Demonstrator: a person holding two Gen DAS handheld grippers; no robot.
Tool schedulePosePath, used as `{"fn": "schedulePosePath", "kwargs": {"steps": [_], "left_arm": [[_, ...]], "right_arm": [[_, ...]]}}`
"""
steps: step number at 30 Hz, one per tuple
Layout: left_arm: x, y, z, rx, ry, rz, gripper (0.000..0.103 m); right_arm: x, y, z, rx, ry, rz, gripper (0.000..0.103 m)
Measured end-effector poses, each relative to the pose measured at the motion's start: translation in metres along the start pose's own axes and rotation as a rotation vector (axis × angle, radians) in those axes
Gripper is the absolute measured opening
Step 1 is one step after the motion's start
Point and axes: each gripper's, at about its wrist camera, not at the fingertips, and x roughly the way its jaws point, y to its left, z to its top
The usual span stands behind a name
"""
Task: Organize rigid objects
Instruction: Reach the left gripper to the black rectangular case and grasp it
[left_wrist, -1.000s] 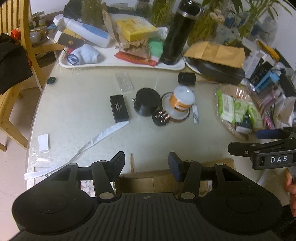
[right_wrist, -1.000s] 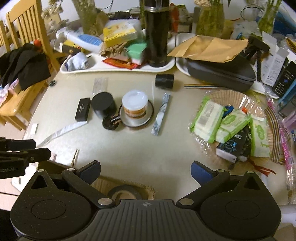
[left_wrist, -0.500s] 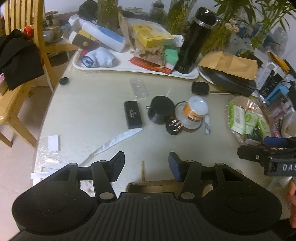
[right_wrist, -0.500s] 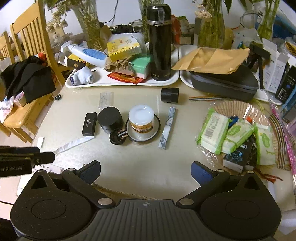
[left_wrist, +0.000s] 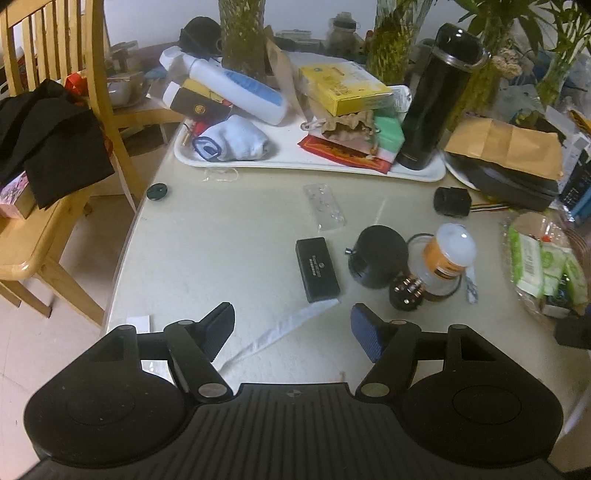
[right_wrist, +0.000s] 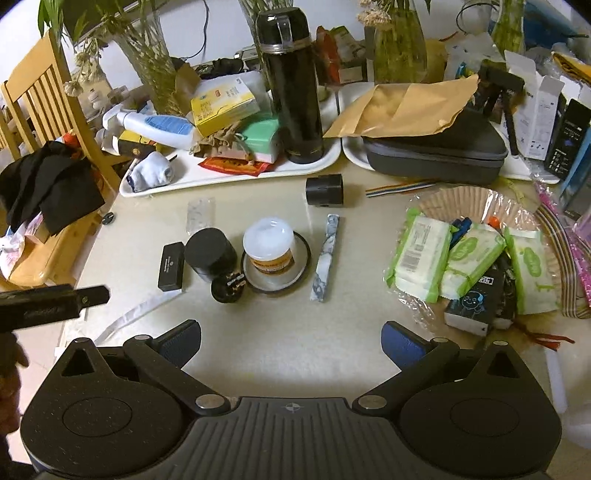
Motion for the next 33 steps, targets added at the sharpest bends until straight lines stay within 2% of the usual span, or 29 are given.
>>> {"fn": "schedulePosePath", "kwargs": {"steps": [4,9,16,18,24,28,30,33], "left_arm": [[0.012,-0.002,0.007,0.048,-0.014,0.004,0.069],[0.031,0.0,0.012,0.043,-0.016,0.011,0.069],[0.052,-0.009,0.019,0.072,0.002,-0.022,0.069],[0.059,-0.011,0.02,0.084,0.007,-0.025,0.069],[0.081,-0.015,0.025,0.085,0.025,-0.022,0.068],[0.092,-0.017,0.027,0.062,0.043,-0.031,0.068],[0.098,-0.019,0.027,0.06,0.059,-0.036,0.065],[0.107,-0.023,0.026,0.073,0.079,-0.021,0.055]], "right_arm": [[0.002,0.0,0.0,-0.011,0.008,0.006,0.103],[0.011,0.004,0.002,-0.074,0.029,-0.015,0.103],[0.012,0.012,0.011,-0.162,0.034,-0.083,0.103],[0.011,0.008,0.012,-0.147,0.028,-0.089,0.103],[0.011,-0.011,0.018,-0.015,0.059,-0.008,0.103],[0.012,-0.01,0.018,-0.004,0.07,0.003,0.103],[0.013,-0.008,0.018,-0.023,0.06,-0.02,0.103],[0.014,-0.009,0.019,-0.031,0.06,-0.04,0.103]]}}
